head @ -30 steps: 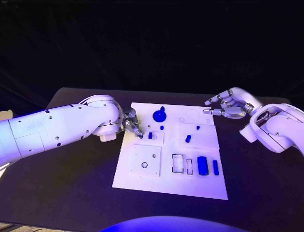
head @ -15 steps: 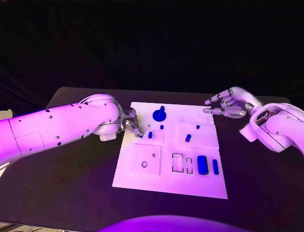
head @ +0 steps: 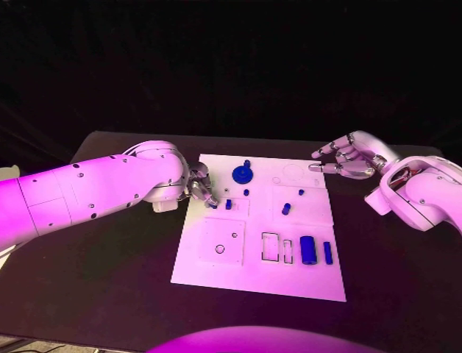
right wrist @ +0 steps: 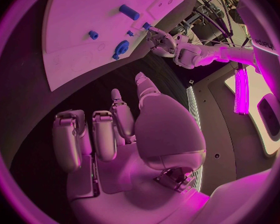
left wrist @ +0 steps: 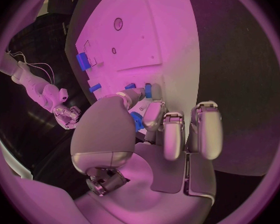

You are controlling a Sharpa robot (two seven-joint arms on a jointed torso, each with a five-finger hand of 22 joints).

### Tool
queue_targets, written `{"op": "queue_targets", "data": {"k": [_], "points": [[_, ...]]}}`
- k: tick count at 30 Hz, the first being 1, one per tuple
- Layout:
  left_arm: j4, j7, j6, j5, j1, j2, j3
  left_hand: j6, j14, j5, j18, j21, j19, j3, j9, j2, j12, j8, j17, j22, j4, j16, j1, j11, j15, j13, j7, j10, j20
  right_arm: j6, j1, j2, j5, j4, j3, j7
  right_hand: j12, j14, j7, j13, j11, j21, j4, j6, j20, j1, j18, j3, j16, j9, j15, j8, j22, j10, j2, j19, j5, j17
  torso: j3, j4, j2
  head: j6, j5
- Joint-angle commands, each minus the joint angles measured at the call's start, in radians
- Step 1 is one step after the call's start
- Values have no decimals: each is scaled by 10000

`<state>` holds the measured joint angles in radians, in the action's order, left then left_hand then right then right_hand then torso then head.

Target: Assemble the parts on the task board

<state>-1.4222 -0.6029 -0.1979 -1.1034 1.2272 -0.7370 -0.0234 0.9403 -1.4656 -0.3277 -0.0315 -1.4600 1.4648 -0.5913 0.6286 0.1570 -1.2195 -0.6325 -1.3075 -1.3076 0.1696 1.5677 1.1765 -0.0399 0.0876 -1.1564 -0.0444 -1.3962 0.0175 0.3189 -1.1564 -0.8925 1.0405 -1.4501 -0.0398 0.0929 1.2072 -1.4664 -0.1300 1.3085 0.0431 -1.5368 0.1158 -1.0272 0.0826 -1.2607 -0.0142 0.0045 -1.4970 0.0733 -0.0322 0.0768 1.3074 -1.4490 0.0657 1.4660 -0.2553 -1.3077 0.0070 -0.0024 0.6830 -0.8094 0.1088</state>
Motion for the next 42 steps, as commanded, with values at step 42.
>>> {"op": "queue_targets", "data": {"k": [42], "points": [[426,-365,-721,-124,-35,387,-57,773,-1052,46,43,-171,695,551,-536,-188,-420,255,-2633,-1670,-144,30,-1555,-124,141,-552,314,-336,-102,-187,3,21,-9,-63,0,20,-51,-726,13,544,-12,42,-24,7,-33,-63,-43,-93,83,8,27,21,1895,48,-44,597,-45,-1130,-2,4,-3,-62,-52]]}}
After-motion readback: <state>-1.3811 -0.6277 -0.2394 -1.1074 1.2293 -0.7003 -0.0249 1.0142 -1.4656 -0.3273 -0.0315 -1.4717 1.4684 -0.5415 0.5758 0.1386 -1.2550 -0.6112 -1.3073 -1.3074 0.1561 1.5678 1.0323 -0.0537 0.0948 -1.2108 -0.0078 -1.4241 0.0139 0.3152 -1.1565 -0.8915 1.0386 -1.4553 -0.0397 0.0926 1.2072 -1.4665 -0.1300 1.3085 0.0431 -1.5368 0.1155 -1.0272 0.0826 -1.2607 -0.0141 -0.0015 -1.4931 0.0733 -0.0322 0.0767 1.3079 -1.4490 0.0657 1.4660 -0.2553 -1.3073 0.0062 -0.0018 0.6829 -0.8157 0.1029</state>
